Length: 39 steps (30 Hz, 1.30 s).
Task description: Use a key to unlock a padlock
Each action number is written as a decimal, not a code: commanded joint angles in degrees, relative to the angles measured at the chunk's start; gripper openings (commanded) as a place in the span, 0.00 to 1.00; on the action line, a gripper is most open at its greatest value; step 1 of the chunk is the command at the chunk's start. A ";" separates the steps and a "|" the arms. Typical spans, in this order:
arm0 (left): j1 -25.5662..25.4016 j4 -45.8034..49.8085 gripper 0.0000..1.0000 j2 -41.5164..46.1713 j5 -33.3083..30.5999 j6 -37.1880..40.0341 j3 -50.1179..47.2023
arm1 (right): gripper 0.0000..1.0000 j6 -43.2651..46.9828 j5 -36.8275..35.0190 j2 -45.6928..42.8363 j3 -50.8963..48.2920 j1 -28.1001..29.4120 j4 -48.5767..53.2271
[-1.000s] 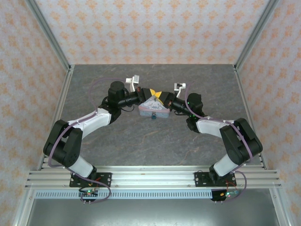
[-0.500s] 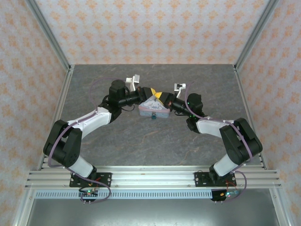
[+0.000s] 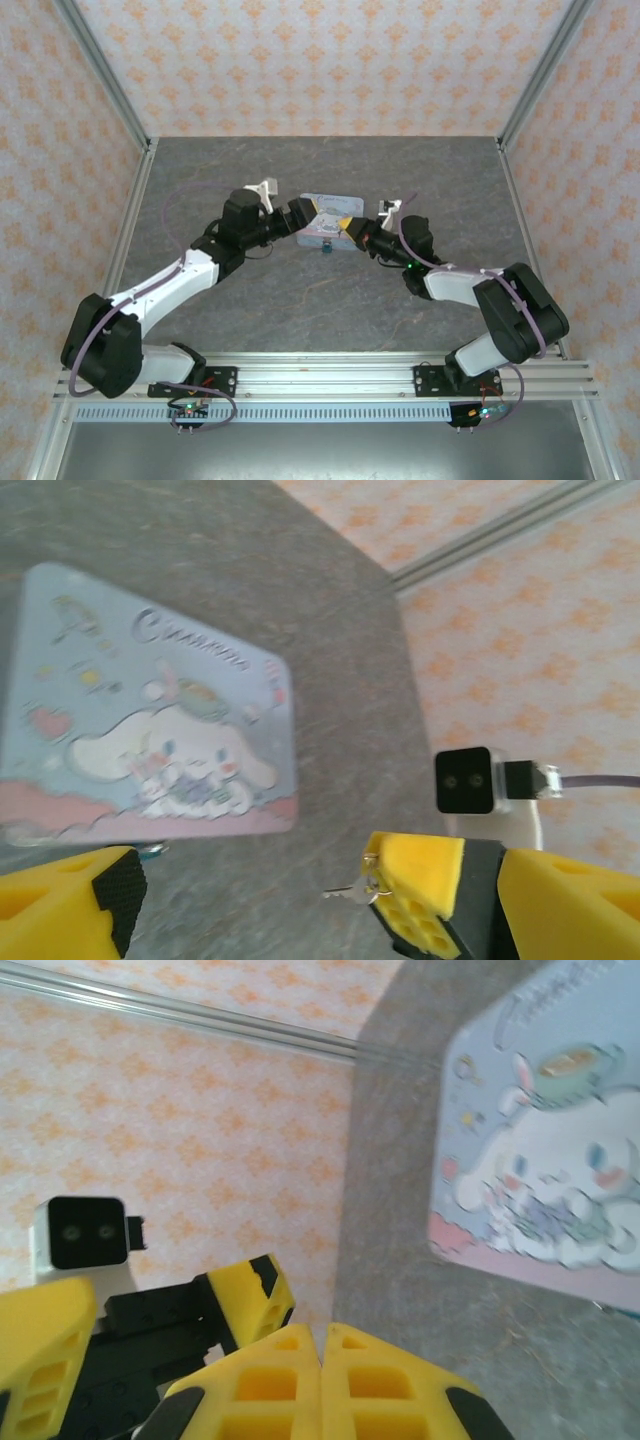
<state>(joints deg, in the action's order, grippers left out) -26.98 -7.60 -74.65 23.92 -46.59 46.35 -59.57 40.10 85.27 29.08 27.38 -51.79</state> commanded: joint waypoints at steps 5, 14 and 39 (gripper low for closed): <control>-3.91 3.12 0.91 2.41 -13.80 1.13 -9.80 | 0.00 1.45 -1.95 0.69 -4.11 2.68 -0.42; -5.84 -2.38 0.85 -1.03 -14.09 -1.30 -14.09 | 0.00 4.34 -0.91 6.07 -1.68 2.30 -0.32; -8.29 -13.99 0.77 -17.56 -7.76 5.46 -5.40 | 0.00 8.36 1.67 3.03 11.05 -5.86 14.50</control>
<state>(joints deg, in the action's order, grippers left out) -34.28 -17.39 -90.63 14.85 -43.97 38.39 -56.66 43.90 90.35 36.05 21.69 -45.95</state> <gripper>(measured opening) 0.775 0.042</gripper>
